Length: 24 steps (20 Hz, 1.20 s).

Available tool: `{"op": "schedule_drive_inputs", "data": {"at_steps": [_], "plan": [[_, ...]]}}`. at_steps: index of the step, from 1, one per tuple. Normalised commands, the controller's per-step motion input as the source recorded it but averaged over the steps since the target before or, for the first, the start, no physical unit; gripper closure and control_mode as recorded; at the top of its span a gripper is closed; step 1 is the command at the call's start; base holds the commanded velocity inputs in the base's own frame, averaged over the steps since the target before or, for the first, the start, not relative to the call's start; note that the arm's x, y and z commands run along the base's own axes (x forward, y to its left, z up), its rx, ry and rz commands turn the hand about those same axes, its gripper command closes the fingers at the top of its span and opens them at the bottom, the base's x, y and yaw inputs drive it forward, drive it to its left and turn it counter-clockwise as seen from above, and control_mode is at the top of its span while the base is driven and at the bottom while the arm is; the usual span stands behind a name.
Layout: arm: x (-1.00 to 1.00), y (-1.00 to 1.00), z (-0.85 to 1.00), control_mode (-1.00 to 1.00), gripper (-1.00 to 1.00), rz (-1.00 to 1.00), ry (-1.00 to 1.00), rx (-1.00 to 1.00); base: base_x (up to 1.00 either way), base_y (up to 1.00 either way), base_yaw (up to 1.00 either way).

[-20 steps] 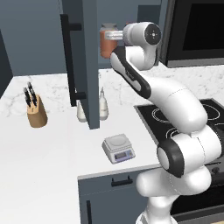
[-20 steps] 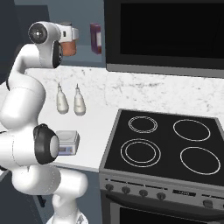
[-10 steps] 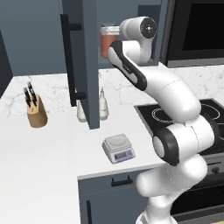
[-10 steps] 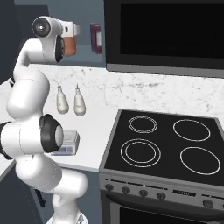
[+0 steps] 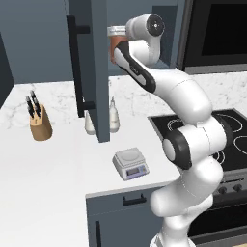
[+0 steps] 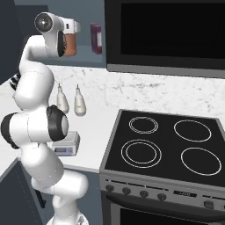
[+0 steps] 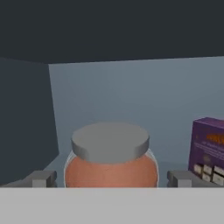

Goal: Pick the honey bottle and place it on the digital scale for weighing, and close the cabinet.

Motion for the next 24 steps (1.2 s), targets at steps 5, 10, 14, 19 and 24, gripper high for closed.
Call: {"op": "schedule_drive_inputs", "data": {"at_steps": [5, 10, 14, 19, 24], "plan": [[0.35, 0.04, 0.0, -1.0, -1.0, 0.0, 0.01, -0.01, 0.0, 0.0, 0.0], [0.26, 0.0, 0.0, -1.0, -1.0, 0.0, 0.0, 0.0, 0.0, 0.0, 0.0], [0.16, 0.11, 0.0, -1.0, 1.0, 0.0, 0.0, -0.01, 0.0, 0.0, 0.0], [0.0, 0.04, -0.01, -1.0, 1.0, 0.0, 0.0, 0.0, 0.0, 0.0, 0.0], [-0.29, 0.16, 0.0, -1.0, 1.0, 0.0, -0.06, 0.0, 0.0, 0.0, 0.0]]}}
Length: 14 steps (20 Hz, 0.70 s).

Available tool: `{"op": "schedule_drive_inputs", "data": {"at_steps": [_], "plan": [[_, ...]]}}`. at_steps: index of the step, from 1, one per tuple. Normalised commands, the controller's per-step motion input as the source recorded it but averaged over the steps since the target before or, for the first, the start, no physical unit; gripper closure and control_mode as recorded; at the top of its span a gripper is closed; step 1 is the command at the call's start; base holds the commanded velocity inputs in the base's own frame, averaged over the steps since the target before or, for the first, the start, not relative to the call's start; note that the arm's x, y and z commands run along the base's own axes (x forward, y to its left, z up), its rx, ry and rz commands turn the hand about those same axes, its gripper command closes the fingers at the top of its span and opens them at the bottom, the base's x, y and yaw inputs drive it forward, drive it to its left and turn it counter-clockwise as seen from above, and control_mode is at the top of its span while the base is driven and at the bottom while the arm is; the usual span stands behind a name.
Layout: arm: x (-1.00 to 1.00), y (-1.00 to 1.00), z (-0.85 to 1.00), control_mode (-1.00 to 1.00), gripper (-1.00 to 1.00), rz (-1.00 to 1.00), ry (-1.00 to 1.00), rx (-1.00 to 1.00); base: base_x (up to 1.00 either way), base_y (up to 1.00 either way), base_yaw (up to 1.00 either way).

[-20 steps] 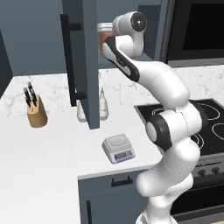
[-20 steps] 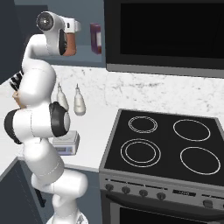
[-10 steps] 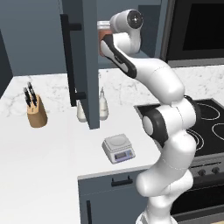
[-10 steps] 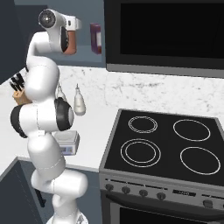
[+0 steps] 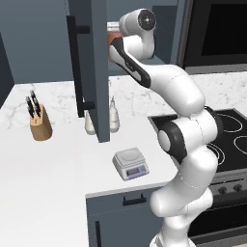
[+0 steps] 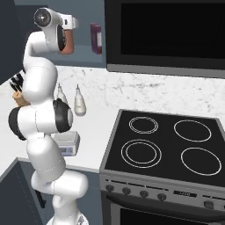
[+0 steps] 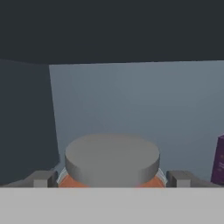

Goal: Pick the honey bottle and place it on the digital scale for weighing, and close the cabinet.

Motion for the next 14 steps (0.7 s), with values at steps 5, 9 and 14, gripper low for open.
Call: {"op": "schedule_drive_inputs", "data": {"at_steps": [5, 9, 14], "plan": [[-0.8, 0.0, 0.02, -1.0, 1.0, 0.0, -0.17, 0.0, 0.0, 0.0, 0.0], [-1.0, 0.0, 0.03, -1.0, 1.0, 0.0, -0.18, 0.0, 0.0, 0.0, 0.0], [-1.0, 0.0, 0.0, -1.0, 1.0, 0.0, -0.07, 0.0, 0.0, 0.0, 0.0]]}}
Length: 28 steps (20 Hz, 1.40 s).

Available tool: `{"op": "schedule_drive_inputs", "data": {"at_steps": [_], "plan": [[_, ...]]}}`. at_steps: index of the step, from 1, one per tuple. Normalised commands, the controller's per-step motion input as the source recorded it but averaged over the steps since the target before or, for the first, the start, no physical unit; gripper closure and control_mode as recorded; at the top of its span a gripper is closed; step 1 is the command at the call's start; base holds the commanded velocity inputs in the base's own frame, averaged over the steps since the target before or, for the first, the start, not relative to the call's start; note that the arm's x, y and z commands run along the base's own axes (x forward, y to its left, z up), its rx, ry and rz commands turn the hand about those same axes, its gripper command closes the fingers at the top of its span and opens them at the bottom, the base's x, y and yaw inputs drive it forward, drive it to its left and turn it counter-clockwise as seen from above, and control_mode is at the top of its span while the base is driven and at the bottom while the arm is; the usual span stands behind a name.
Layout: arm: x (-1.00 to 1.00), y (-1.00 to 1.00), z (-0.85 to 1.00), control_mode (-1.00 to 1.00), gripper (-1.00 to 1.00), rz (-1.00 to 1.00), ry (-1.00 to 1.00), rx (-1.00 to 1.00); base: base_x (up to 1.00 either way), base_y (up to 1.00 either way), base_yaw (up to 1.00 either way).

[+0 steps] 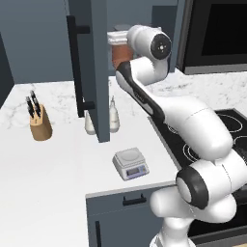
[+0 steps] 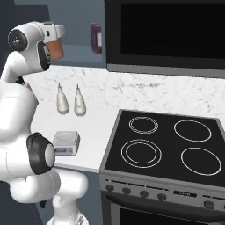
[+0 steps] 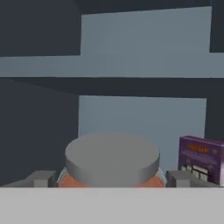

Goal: Pick the honey bottle and place it on the digital scale for weighing, and close the cabinet.

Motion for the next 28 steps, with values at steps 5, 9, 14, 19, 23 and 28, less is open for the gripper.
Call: {"op": "schedule_drive_inputs", "data": {"at_steps": [5, 9, 14, 19, 23, 28], "plan": [[-0.99, -0.29, 0.08, -1.0, 1.0, 0.0, 0.02, 0.0, 0.0, 0.0, 0.0], [-0.98, -0.49, 0.24, -1.0, 1.0, 0.05, 0.11, 0.0, 0.0, 0.0, 0.0], [-0.92, -0.39, -0.08, -1.0, 1.0, 0.11, 0.1, 0.0, 0.0, 0.0, 0.0], [-0.57, -0.64, -0.44, -1.0, 1.0, 0.3, 0.03, 0.0, 0.0, 0.0, 0.0], [-0.57, -0.68, -0.48, -1.0, 1.0, 0.43, 0.0, 0.0, 0.0, 0.0, 0.0], [-0.17, -0.48, -0.79, -1.0, 1.0, 0.4, 0.0, -0.06, 0.0, 0.0, 0.0]]}}
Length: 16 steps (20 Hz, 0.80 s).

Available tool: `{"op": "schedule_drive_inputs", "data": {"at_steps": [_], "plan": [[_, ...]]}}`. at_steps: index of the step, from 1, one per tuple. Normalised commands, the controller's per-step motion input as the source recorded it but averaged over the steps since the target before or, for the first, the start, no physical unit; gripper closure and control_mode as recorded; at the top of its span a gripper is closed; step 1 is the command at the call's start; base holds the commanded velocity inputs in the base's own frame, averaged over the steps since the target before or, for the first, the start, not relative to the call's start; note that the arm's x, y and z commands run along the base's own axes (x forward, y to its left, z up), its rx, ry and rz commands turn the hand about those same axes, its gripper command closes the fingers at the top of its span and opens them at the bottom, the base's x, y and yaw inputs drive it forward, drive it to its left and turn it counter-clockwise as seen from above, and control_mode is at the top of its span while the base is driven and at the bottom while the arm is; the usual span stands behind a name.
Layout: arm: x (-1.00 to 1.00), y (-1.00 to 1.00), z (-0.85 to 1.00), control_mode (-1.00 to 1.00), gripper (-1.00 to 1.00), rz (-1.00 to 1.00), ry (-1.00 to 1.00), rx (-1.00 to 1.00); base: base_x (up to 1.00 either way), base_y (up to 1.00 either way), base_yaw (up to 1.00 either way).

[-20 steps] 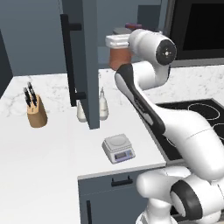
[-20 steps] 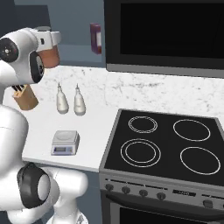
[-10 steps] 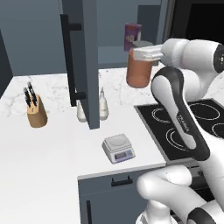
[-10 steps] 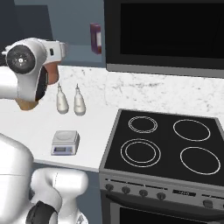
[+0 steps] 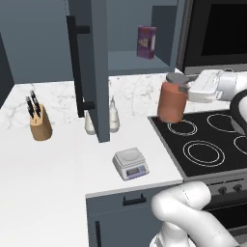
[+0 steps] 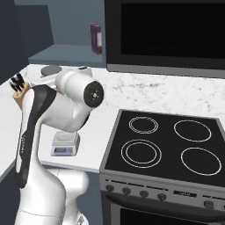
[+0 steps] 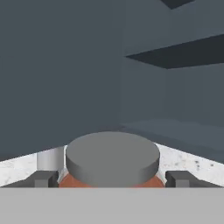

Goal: Pick the honey bottle and place it on the digital scale for weighing, and close the cabinet.

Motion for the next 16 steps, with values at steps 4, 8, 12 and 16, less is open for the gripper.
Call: {"op": "schedule_drive_inputs", "data": {"at_steps": [4, 8, 12, 16], "plan": [[0.0, -0.14, -0.85, -1.0, 1.0, 0.31, 0.06, -0.09, 0.0, 0.0, 0.0], [0.15, -0.13, -0.79, -1.0, 1.0, 0.21, -0.02, -0.04, 0.0, 0.0, 0.0], [0.42, -0.17, -0.58, -1.0, 1.0, 0.13, -0.01, 0.0, 0.0, 0.0, 0.0], [0.63, 0.01, -0.46, -1.0, 1.0, 0.05, -0.04, 0.0, 0.0, 0.0, 0.0]]}}
